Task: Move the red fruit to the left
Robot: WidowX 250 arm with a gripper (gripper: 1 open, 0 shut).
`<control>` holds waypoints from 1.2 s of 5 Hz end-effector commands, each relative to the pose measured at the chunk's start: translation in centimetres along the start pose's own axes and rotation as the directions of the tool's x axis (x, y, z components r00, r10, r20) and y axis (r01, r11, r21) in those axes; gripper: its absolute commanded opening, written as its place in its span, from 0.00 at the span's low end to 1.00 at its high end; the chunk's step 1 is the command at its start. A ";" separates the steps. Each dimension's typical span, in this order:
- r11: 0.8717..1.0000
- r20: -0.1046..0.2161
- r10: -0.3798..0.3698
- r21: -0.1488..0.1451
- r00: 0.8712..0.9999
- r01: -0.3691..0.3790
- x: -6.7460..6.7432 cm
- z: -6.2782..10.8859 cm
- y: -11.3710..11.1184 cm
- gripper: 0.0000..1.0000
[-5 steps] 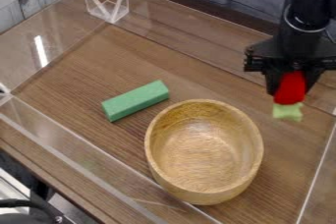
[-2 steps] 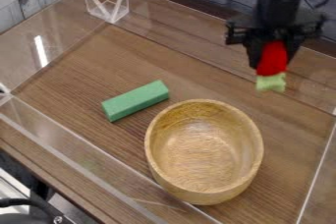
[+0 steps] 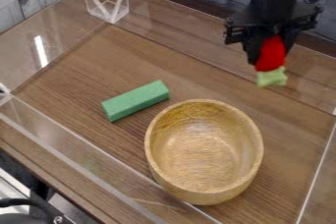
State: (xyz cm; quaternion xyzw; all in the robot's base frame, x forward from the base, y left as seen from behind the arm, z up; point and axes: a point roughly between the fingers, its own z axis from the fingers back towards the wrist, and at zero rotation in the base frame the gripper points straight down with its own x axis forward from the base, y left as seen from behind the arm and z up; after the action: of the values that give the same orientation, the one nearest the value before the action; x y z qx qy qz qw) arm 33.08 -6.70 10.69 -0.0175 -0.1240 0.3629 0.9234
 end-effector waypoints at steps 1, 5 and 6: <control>1.000 0.031 -0.008 -0.030 0.999 0.009 -0.1 -0.6 -0.5 0.00; 0.983 0.065 0.183 -0.025 0.981 -0.182 4.7 1.3 4.7 0.00; 0.969 0.082 0.245 -0.012 0.966 -0.245 6.3 1.4 8.0 0.00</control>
State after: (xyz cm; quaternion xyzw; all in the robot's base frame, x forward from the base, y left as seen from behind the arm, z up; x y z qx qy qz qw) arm 31.30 3.58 10.67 -0.0048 -0.1325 0.4797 0.8674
